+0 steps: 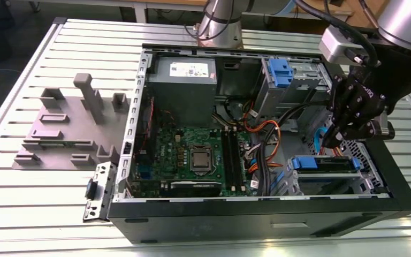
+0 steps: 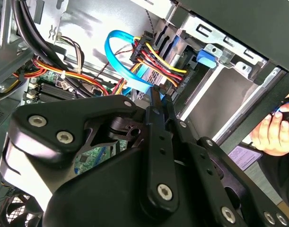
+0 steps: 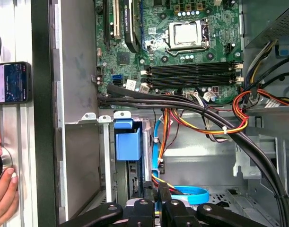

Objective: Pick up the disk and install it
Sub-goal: 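Insert the second disk wire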

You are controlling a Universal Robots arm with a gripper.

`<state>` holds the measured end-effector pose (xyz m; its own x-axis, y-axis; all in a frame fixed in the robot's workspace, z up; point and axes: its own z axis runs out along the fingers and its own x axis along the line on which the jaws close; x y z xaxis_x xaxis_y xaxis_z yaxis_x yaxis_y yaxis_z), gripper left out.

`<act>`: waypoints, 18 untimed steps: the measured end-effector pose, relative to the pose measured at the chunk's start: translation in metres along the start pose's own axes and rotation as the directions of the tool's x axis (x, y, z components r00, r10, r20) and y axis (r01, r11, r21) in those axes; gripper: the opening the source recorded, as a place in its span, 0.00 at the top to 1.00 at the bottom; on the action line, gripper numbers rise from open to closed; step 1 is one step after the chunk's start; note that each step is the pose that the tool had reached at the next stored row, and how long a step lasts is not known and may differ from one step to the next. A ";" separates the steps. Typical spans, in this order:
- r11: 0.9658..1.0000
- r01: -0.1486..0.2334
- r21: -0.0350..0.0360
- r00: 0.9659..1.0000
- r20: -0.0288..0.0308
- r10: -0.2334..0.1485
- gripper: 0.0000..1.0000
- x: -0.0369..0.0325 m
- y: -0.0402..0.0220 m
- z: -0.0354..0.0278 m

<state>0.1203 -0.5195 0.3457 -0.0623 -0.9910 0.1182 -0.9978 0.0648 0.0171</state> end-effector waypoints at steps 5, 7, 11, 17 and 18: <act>1.000 0.000 0.007 1.000 0.001 0.000 0.84 0.0045 0.0028 0.0008; 1.000 0.001 0.014 1.000 0.004 -0.001 0.84 0.0055 0.0042 0.0010; 1.000 0.002 0.025 1.000 0.008 -0.002 0.84 0.0069 0.0064 0.0016; 1.000 0.006 0.026 1.000 0.008 -0.006 0.84 0.0070 0.0064 0.0016; 1.000 0.006 0.026 1.000 0.008 -0.006 0.84 0.0070 0.0064 0.0016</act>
<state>0.1135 -0.5262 0.3450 -0.0565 -0.9924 0.1098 -0.9984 0.0559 -0.0078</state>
